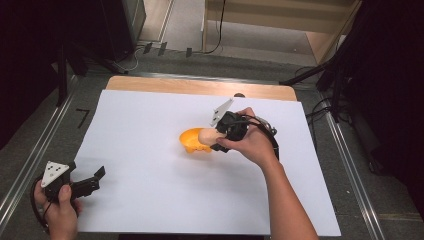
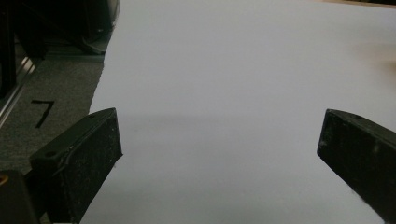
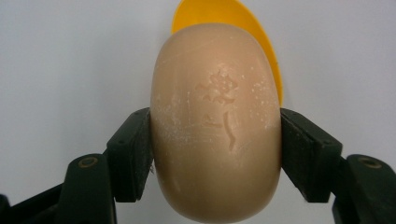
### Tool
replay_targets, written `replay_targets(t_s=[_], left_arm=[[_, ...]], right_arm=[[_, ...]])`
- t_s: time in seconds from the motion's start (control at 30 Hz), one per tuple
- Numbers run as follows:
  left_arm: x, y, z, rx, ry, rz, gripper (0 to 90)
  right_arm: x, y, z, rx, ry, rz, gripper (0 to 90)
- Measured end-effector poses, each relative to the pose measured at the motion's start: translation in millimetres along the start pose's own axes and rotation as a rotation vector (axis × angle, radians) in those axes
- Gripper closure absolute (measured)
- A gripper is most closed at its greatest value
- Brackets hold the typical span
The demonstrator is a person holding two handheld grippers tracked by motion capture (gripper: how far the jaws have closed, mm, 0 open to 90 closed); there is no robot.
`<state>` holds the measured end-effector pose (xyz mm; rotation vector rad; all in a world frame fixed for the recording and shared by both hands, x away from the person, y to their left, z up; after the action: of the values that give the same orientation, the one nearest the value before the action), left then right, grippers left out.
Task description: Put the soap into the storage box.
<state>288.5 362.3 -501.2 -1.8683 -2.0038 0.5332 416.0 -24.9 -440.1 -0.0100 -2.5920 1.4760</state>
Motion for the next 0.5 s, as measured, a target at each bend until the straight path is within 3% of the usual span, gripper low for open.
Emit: replay_targets(t_s=[0.23,0.5], left_arm=[[-0.2,0.0,-0.1,0.0,-0.003,0.002,0.1],[-0.1,0.1,-0.1,0.0,-0.003,0.002,0.1]], right_arm=[[-9.7,14.7,-17.2,0.072,-0.056,-0.053,33.1],[-14.9,25.5,-23.4,0.128,-0.071,-0.073,33.1]])
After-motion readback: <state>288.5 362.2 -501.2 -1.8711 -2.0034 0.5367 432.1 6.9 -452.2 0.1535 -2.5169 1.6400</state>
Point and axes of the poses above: each handheld gripper's, and its own axes: y roughly forward along the jaws, z roughly out of its underside, x roughly to its left, the point moved 8 cm from there along y, roughly forward along the jaws, and after that the axes turned 13 degrees about -z, right-handed, at the moved point
